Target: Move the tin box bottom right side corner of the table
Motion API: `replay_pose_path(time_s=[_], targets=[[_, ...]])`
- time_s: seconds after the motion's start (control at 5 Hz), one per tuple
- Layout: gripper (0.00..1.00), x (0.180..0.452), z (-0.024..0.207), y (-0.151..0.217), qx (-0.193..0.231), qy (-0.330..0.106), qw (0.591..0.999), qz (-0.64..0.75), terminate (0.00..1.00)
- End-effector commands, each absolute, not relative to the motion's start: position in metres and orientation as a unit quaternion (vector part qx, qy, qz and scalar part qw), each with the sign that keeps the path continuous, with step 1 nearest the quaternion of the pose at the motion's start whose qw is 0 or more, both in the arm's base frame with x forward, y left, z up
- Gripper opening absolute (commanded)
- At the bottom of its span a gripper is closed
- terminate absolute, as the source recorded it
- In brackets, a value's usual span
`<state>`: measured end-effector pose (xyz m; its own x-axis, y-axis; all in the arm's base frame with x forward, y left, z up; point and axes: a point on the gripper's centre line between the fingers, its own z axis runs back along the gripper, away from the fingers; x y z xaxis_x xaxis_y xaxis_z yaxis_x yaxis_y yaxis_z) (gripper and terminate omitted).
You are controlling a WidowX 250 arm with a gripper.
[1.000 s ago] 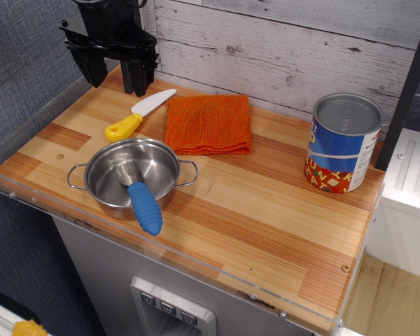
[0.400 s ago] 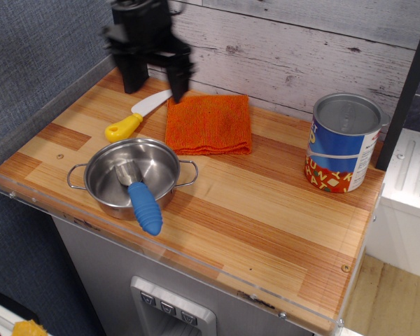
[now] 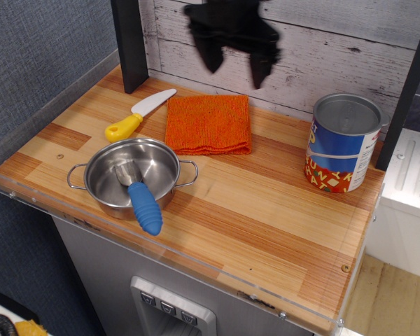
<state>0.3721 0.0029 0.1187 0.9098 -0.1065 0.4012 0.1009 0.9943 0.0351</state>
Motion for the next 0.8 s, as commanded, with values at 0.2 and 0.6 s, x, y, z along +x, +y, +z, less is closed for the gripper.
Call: replay_pose_path(time_s=[0.2, 0.6], targets=[[1.0, 0.419, 0.147, -0.055, 0.002, -0.311, 0.949, -0.062, 0.0], [1.0, 0.429, 0.134, -0.083, -0.009, -0.304, 0.95, -0.07, 0.0]])
